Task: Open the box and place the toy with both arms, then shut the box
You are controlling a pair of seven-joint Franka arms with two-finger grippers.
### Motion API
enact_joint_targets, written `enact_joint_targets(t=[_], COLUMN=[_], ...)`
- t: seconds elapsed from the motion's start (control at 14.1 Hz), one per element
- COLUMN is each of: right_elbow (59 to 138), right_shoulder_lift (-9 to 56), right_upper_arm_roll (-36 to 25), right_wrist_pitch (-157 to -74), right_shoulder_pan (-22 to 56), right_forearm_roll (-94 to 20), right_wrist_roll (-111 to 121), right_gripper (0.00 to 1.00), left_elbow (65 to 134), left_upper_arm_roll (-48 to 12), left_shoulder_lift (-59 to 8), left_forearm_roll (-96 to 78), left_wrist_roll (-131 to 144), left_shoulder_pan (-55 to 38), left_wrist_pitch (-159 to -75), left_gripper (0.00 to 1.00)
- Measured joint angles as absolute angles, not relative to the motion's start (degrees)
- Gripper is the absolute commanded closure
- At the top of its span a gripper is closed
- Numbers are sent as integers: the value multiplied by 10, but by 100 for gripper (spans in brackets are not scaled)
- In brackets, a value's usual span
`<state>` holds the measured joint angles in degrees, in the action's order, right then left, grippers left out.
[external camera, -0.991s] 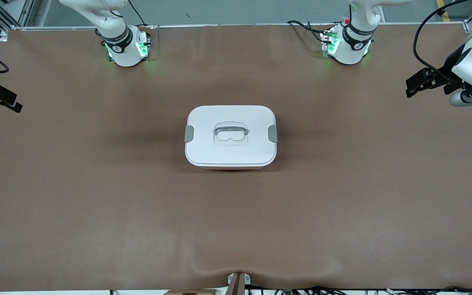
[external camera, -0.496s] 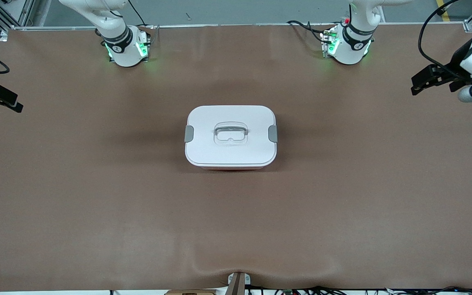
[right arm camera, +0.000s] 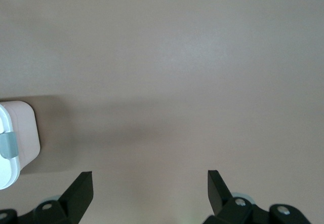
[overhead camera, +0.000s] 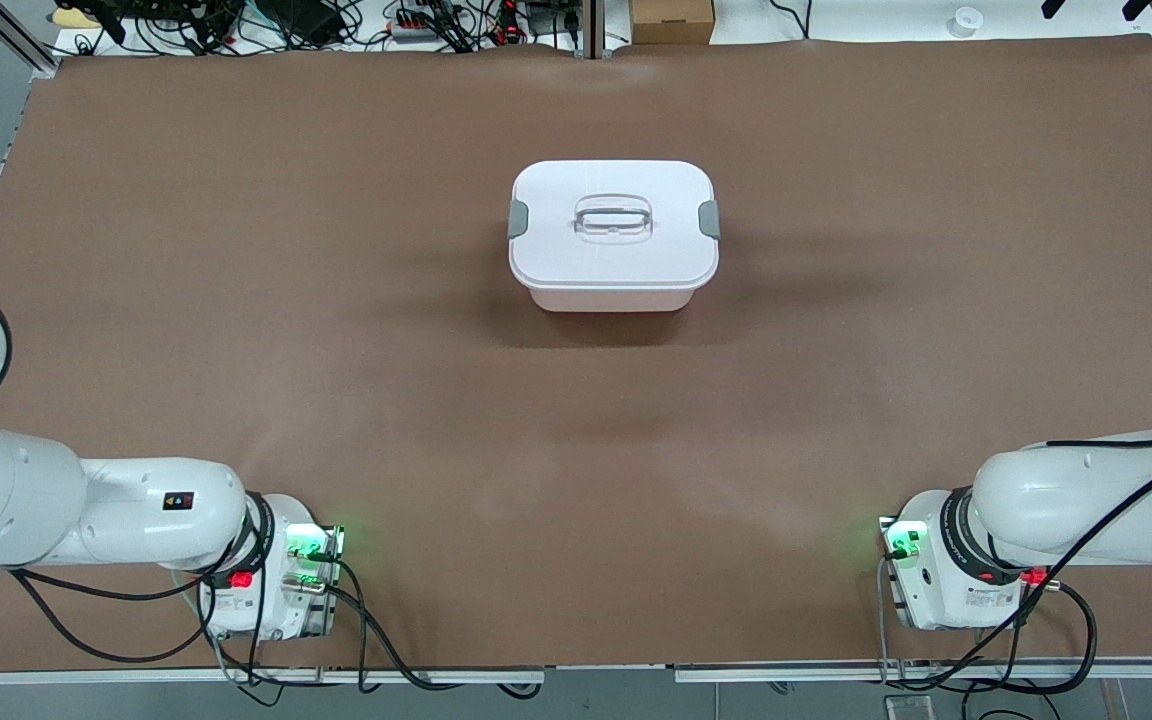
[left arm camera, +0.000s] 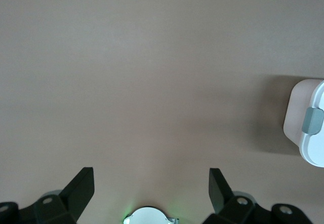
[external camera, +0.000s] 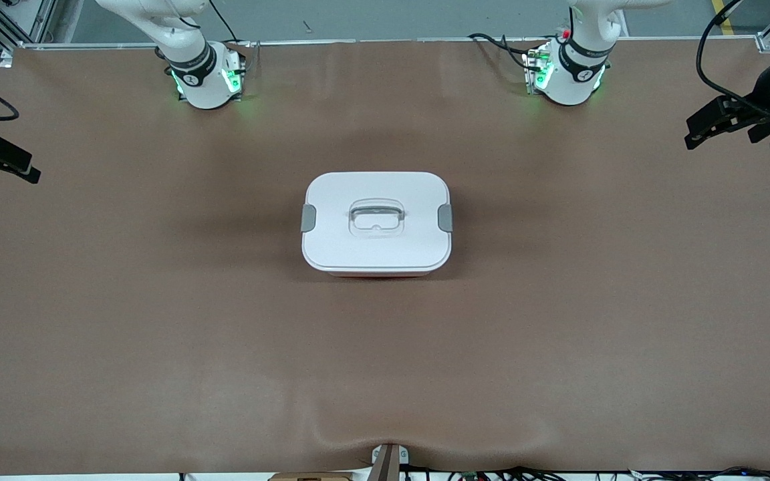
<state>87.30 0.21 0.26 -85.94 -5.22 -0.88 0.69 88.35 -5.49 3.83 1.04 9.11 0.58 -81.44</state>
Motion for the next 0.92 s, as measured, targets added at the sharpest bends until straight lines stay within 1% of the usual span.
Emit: enact_joint_targets(t=[0.92], right_elbow=[873], right_shoulder_lift=[2], right_upper_arm_roll=[3], right_wrist_pitch=[-854], right_shoulder_pan=[-51], right_forearm_roll=[-9], right_wrist_roll=[7], right_gripper=[0], left_elbow=[880], left_upper_arm_roll=[-61], left_shoulder_lift=[38], left_forearm_roll=[10], left_wrist_roll=[91], left_shoulder_pan=[1], left_wrist_pitch=[-813], left_gripper=[0])
